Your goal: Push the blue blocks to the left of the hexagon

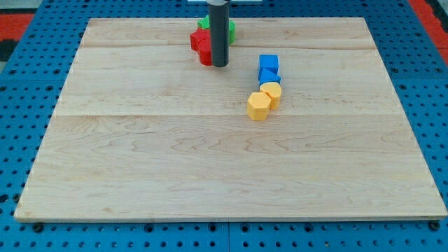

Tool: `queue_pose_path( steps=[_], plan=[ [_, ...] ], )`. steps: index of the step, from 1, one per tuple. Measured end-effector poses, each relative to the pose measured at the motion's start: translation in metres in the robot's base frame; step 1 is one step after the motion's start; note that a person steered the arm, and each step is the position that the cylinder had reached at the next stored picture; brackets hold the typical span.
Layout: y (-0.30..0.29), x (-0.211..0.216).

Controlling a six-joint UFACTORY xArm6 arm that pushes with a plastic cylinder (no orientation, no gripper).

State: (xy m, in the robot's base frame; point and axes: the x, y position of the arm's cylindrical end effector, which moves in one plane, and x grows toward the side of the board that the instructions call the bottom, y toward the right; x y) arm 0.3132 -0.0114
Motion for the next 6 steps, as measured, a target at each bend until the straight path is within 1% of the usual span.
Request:
queue_pose_path(
  steps=[1, 2, 3, 4, 5, 6],
  plan=[
    [0.041, -0.013],
    [0.103, -0.009],
    [0.078, 0.026],
    [0.057, 0.082],
    [0.054, 0.124],
    [0.052, 0.177]
  ],
)
